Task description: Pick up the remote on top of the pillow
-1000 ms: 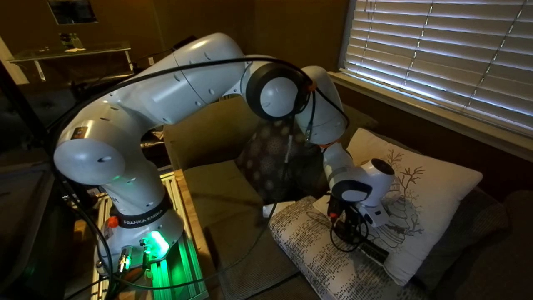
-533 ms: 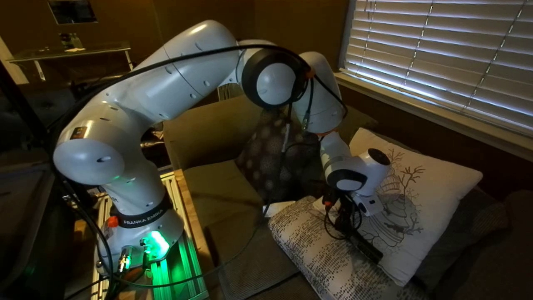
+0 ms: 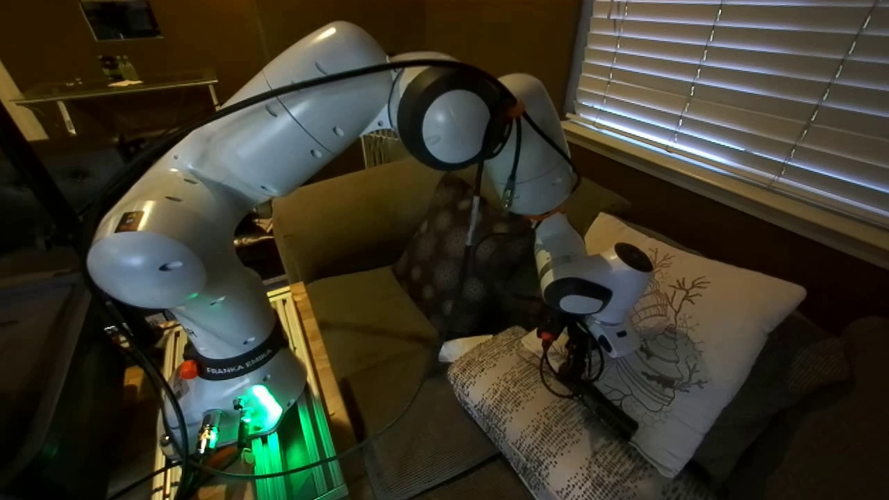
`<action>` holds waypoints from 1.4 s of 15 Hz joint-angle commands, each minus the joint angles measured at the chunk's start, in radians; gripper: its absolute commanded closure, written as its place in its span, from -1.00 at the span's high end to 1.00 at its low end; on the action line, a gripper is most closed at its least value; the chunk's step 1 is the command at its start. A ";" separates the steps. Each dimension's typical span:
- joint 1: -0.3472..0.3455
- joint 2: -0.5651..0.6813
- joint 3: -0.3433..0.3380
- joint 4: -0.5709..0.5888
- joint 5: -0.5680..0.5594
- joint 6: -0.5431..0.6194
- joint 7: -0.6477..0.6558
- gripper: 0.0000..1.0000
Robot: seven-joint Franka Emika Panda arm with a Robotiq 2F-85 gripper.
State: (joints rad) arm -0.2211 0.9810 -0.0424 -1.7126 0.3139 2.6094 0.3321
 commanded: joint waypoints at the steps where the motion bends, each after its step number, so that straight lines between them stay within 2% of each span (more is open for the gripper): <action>1: -0.036 -0.030 0.031 -0.040 0.036 0.097 -0.088 1.00; 5: -0.081 -0.036 0.087 -0.059 0.042 0.195 -0.169 1.00; 13: -0.201 0.022 0.213 -0.029 0.014 0.280 -0.382 1.00; 15: -0.220 0.035 0.229 -0.017 0.012 0.260 -0.407 1.00; 21: -0.197 0.031 0.175 0.000 0.014 0.098 -0.356 1.00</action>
State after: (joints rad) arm -0.4277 0.9987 0.1504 -1.7427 0.3171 2.7888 -0.0389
